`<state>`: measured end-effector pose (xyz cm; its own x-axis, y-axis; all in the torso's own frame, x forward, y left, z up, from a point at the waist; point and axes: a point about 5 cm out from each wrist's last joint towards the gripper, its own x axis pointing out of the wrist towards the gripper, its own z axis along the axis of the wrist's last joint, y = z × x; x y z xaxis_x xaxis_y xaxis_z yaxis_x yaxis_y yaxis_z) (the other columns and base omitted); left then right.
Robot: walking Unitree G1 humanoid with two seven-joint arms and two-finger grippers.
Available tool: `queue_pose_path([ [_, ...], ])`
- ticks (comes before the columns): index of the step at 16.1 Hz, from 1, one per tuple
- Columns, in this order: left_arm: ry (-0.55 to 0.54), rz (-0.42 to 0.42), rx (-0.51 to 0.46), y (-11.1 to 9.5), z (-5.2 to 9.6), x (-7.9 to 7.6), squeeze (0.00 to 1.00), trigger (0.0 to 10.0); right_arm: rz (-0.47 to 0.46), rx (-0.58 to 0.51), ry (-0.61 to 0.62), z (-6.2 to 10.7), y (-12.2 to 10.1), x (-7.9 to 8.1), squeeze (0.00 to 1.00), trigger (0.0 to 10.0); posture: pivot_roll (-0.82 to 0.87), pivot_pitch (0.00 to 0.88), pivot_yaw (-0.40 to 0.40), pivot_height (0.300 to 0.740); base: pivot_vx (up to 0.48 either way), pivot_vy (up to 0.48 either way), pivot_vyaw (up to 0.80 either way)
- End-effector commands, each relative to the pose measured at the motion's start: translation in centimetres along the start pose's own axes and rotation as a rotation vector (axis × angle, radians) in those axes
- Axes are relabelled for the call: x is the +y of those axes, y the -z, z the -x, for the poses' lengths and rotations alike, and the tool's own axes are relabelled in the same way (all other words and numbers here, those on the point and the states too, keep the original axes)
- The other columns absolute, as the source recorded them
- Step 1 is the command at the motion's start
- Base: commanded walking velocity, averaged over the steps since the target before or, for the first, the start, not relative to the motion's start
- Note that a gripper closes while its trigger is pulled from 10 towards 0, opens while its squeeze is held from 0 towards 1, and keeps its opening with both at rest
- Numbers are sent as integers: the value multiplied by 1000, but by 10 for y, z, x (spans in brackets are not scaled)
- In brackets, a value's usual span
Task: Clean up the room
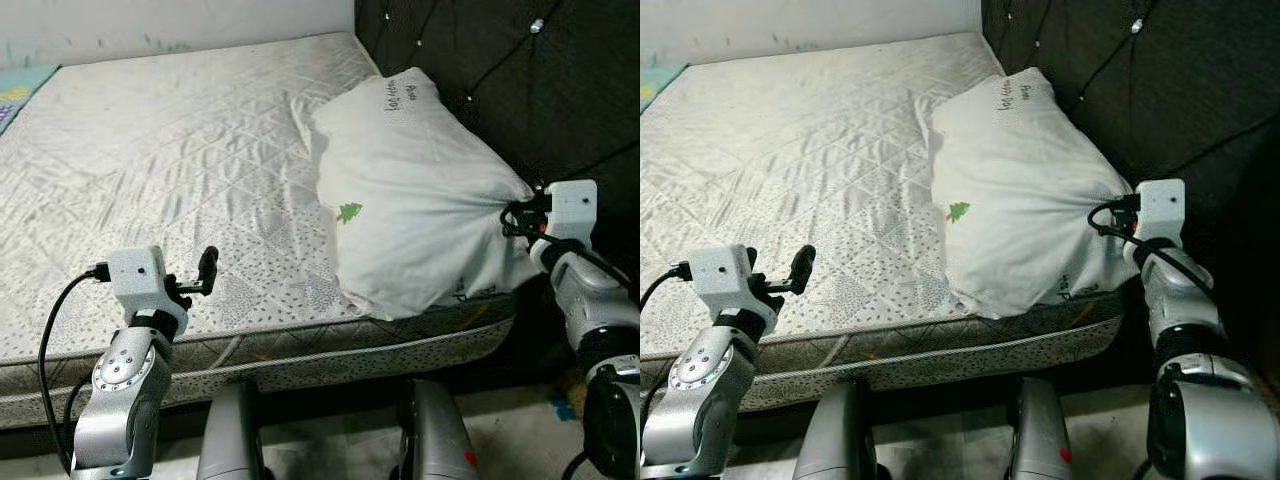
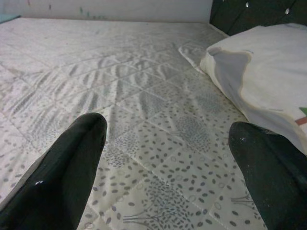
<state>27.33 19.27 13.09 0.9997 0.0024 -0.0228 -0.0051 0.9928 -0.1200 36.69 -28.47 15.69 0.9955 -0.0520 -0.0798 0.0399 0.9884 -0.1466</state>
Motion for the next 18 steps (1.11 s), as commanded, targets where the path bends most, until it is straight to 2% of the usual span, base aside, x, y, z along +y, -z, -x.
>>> queue_pose_path([
  [1, -6, -12, 14, 1, -1, 3, 0, 10000, 8, -71, 14, 0, -14, -3, 0, 0, -111, 29, 75, 554, 0, 0, 0],
  [2, -5, -11, 16, 3, 0, 3, 0, 10000, 21, -67, -15, -1, -11, 7, 0, 10000, -108, 27, 70, 554, 0, 0, 0],
  [3, -5, -10, 17, 3, 1, 3, 0, 10000, 34, -75, -35, -1, -10, 15, 0, 10000, -108, 27, 70, 554, 0, 0, 0],
  [4, -7, -9, 17, 3, 2, 3, 0, 10000, 51, -99, -41, -1, -10, 25, 337, 10000, -102, 23, 64, 554, 0, 0, 0],
  [5, -9, -9, 17, 3, 3, 3, 0, 10000, 49, -106, -44, 0, -9, 31, 1000, 10000, -102, 23, 64, 554, 0, 0, 0],
  [6, -15, -9, 18, 4, 4, 5, 0, 10000, 44, -115, -58, 2, -6, 42, 1000, 10000, -97, 20, 59, 554, 0, 0, 0],
  [8, -19, -10, 19, 4, 5, 6, 0, 10000, 38, -120, -33, 5, -3, 48, 1000, 10000, -96, 21, 57, 554, 0, 0, 0],
  [11, -20, -8, 22, 5, 4, 5, 0, 10000, 83, -151, 76, 10, -8, 40, 1000, 10000, -106, 21, 55, 554, 0, 0, 0],
  [13, -21, -6, 20, 5, 4, 5, 0, 10000, 117, -204, 145, 12, -21, 32, 1000, 10000, -107, 21, 54, 554, 0, 0, 0],
  [14, -23, -4, 20, 5, 4, 5, 0, 10000, 105, -269, 177, 13, -34, 28, 1000, 10000, -108, 21, 53, 554, 0, 0, 0],
  [16, -27, -2, 18, 6, 5, 5, 0, 10000, 77, -343, 159, 13, -51, 35, 1000, 10000, -108, 21, 53, 554, 0, 0, 0],
  [18, -29, 0, 18, 6, 5, 4, 0, 10000, 10, -344, 43, 10, -54, 61, 1000, 10000, -108, 26, 48, 554, 0, 0, 0],
])
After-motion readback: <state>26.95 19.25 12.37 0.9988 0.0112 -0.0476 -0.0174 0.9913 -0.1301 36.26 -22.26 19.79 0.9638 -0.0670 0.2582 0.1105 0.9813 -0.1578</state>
